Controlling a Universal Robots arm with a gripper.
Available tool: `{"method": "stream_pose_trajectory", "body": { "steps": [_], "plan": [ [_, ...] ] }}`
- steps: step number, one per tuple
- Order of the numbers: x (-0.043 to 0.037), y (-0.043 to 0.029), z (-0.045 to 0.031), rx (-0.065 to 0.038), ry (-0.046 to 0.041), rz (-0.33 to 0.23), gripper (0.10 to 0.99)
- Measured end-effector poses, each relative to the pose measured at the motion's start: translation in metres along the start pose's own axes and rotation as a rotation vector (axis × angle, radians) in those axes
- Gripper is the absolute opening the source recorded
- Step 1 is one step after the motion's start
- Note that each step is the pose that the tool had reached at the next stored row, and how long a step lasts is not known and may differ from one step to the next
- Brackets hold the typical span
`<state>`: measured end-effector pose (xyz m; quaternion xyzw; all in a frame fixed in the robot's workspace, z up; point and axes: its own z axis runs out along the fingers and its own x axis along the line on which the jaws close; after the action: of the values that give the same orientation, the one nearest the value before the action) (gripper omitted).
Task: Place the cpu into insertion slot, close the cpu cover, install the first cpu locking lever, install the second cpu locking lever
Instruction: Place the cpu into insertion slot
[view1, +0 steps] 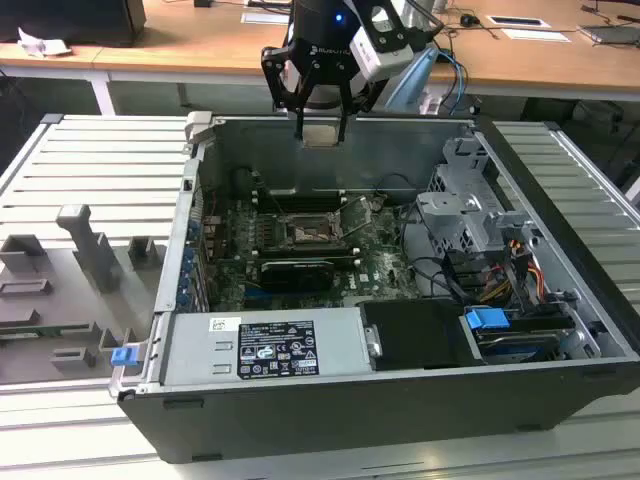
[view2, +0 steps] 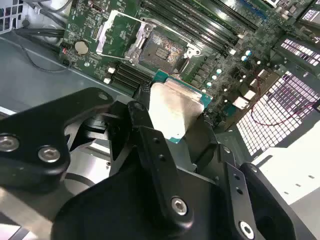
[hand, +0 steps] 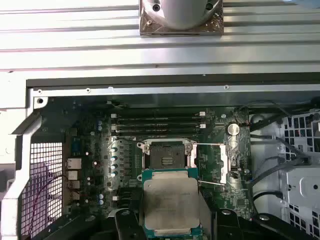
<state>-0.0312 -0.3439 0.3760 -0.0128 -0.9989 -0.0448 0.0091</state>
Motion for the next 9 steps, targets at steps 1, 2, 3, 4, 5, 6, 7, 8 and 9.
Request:
{"method": "stream_pose_trajectory", "body": {
  "steps": [1, 2, 3, 4, 5, 6, 7, 8, 9],
  "plan": [
    [-0.0001, 0.0000, 0.0000, 0.000, -0.0006, 0.007, 0.529],
    [0.0000, 0.0000, 0.0000, 0.000, -0.0010, 0.011, 0.529],
    [0.0000, 0.0000, 0.0000, 0.000, -0.0013, 0.016, 0.529],
    [0.0000, -0.0001, 0.0007, 0.000, -0.0019, 0.021, 0.529],
    [0.0000, -0.0001, 0.0013, 0.000, -0.0020, 0.022, 0.529],
    [-0.0001, -0.0002, 0.0020, 0.000, -0.0020, 0.023, 0.529],
    [-0.0001, -0.0002, 0.0026, 0.000, -0.0021, 0.023, 0.529],
    [-0.0001, -0.0003, 0.0031, 0.000, -0.0021, 0.023, 0.529],
    [-0.0001, -0.0003, 0.0037, 0.000, -0.0021, 0.023, 0.529]
  ]
}}
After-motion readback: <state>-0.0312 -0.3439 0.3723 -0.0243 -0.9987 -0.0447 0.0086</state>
